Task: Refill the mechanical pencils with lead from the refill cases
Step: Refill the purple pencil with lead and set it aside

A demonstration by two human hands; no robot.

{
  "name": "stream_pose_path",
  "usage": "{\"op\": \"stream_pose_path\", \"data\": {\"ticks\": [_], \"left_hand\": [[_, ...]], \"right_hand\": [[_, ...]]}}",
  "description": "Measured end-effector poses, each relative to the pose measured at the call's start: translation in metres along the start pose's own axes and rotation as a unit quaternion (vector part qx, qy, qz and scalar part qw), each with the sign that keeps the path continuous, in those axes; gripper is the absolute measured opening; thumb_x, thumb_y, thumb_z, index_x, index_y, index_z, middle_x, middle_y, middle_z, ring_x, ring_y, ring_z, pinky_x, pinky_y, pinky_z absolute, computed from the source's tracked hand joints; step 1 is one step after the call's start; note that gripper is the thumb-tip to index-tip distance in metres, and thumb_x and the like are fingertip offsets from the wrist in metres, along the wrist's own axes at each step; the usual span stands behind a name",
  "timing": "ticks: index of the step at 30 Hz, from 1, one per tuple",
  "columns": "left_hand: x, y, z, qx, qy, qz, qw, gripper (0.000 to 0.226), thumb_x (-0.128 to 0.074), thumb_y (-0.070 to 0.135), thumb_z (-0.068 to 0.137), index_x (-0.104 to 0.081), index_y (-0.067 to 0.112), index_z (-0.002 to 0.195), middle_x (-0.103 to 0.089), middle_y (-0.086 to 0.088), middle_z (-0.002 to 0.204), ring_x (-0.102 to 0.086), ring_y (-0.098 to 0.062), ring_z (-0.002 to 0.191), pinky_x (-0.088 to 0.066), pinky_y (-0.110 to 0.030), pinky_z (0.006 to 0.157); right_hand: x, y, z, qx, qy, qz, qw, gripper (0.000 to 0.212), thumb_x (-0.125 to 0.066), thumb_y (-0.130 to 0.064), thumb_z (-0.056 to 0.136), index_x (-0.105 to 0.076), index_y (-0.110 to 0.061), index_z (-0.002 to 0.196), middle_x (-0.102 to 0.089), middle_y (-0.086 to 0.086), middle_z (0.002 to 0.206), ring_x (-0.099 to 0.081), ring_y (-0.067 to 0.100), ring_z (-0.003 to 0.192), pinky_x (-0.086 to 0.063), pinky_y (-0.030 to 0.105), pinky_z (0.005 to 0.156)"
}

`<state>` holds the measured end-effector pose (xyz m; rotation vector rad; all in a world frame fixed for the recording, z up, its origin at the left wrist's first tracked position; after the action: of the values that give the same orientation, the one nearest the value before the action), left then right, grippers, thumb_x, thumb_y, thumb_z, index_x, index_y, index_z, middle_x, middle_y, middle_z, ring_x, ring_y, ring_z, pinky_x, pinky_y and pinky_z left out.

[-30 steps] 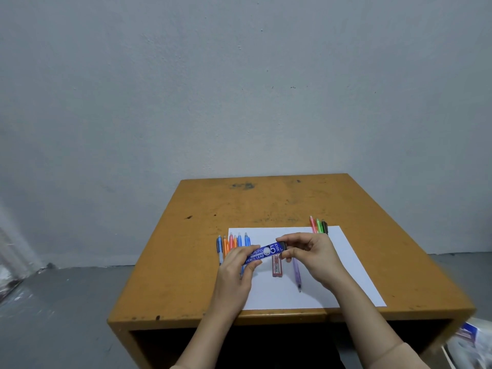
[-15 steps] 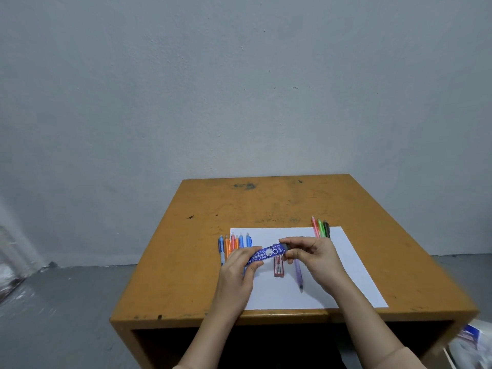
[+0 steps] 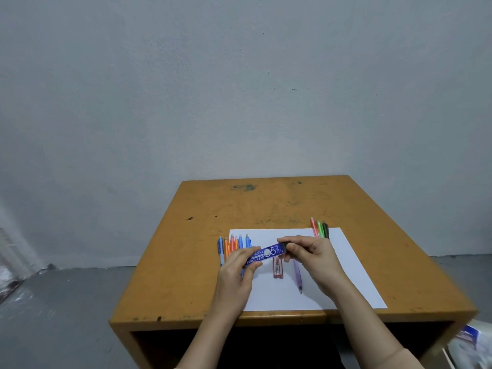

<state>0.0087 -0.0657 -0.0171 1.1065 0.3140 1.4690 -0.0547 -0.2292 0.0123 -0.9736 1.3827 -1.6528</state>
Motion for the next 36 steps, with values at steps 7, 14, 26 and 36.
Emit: {"op": "stream_pose_path", "data": {"ticks": [7,14,26,36], "left_hand": [[-0.003,0.011,-0.005,-0.071,-0.006,0.019,0.997,0.039,-0.056,0.041,0.089,-0.061,0.019,0.12,-0.061,0.014,0.107,-0.056,0.002,0.1,-0.045,-0.008,0.082],[0.004,0.015,-0.004,-0.038,0.003,0.025,0.999,0.046,-0.068,0.038,0.082,-0.05,0.035,0.125,-0.054,0.027,0.111,-0.052,0.005,0.107,-0.042,-0.006,0.086],[0.006,0.035,0.003,0.269,0.041,-0.355,0.895,0.031,-0.04,0.03,0.1,-0.066,0.015,0.108,-0.072,-0.002,0.105,-0.067,-0.014,0.098,-0.048,-0.028,0.085],[-0.001,0.042,-0.012,0.398,-0.013,-0.514,0.76,0.055,-0.03,0.045,0.1,-0.063,0.002,0.114,-0.07,-0.014,0.108,-0.068,-0.024,0.1,-0.046,-0.032,0.084]], "right_hand": [[-0.029,0.01,-0.015,-0.023,-0.029,0.093,0.995,0.028,-0.062,0.009,0.083,-0.07,-0.015,0.096,-0.075,-0.004,0.089,-0.069,0.009,0.089,-0.056,0.022,0.077],[-0.026,-0.001,-0.018,0.022,0.02,0.075,0.997,0.023,-0.062,-0.002,0.088,-0.068,-0.021,0.099,-0.074,-0.008,0.094,-0.067,0.007,0.094,-0.054,0.026,0.081],[-0.014,-0.049,-0.024,0.273,0.073,-0.238,0.929,0.048,-0.063,0.003,0.086,-0.06,-0.033,0.117,-0.046,-0.011,0.1,-0.042,-0.018,0.1,-0.033,-0.002,0.083],[-0.011,-0.066,-0.026,0.385,0.097,-0.351,0.848,0.079,-0.048,0.022,0.073,-0.042,-0.018,0.141,-0.055,0.005,0.1,-0.051,0.012,0.09,-0.049,0.014,0.083]]}}
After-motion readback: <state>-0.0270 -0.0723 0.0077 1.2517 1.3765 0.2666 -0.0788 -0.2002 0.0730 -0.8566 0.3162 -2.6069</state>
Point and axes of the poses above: each hand's wrist, its own z-axis towards the middle knuckle, its own x-axis out of the back of the hand, y = z × x, the point moved 7 cm from there along z, towards the middle knuckle
